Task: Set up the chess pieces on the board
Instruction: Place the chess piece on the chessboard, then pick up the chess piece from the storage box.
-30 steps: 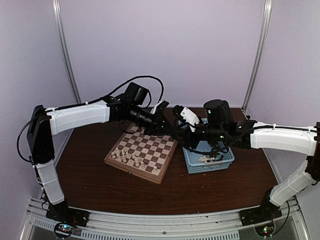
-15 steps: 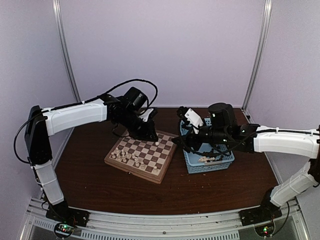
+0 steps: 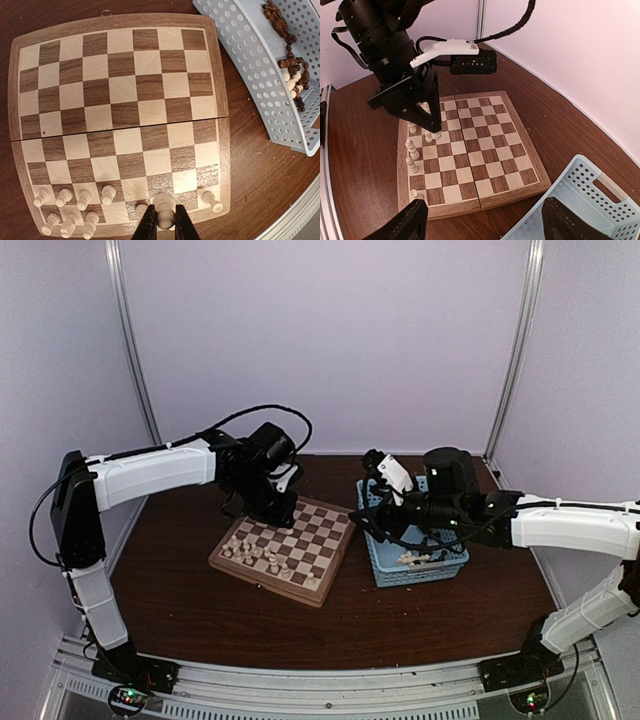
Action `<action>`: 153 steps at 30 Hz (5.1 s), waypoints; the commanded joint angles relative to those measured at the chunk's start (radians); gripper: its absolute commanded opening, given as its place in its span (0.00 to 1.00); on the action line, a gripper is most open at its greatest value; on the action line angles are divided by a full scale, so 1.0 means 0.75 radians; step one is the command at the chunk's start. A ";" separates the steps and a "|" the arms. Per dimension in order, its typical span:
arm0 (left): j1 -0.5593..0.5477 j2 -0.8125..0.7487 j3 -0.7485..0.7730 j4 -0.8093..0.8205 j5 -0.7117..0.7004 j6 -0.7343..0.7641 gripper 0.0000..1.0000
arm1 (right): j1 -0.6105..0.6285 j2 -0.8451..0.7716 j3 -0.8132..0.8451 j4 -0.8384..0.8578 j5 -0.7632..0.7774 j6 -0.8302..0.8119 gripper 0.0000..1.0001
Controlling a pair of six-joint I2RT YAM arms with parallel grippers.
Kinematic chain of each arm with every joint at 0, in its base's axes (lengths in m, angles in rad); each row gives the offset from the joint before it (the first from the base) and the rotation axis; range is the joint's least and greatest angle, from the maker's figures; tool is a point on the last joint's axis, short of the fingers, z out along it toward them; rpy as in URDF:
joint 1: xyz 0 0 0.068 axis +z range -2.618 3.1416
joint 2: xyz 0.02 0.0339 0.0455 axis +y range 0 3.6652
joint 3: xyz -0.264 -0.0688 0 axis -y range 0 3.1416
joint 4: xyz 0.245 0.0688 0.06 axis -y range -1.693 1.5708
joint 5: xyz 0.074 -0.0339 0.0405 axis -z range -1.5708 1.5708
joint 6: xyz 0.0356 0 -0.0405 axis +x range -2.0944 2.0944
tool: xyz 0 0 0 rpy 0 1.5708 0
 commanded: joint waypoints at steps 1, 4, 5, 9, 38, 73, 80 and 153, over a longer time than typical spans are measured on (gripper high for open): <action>0.000 0.050 -0.034 -0.014 -0.023 0.029 0.11 | -0.007 -0.028 -0.025 0.044 0.025 0.027 0.82; 0.000 0.060 -0.061 0.006 -0.013 0.021 0.10 | -0.010 -0.032 -0.031 0.046 0.028 0.028 0.82; 0.001 0.064 -0.071 0.017 0.002 0.020 0.10 | -0.010 -0.033 -0.033 0.046 0.028 0.029 0.82; 0.000 0.072 -0.114 0.050 0.014 -0.001 0.10 | -0.012 -0.035 -0.035 0.050 0.025 0.032 0.82; 0.000 0.123 -0.239 0.170 -0.115 -0.001 0.18 | -0.032 -0.029 -0.051 0.071 -0.007 0.039 0.82; -0.002 -0.542 -0.372 0.508 0.100 0.076 0.29 | -0.313 0.258 0.549 -1.307 0.022 0.217 0.44; -0.002 -0.769 -0.463 0.785 0.231 -0.169 0.56 | -0.367 0.380 0.574 -1.295 -0.031 0.260 0.41; 0.058 -0.584 -0.580 0.926 0.476 -0.485 0.98 | -0.391 0.668 0.668 -1.371 -0.042 0.161 0.30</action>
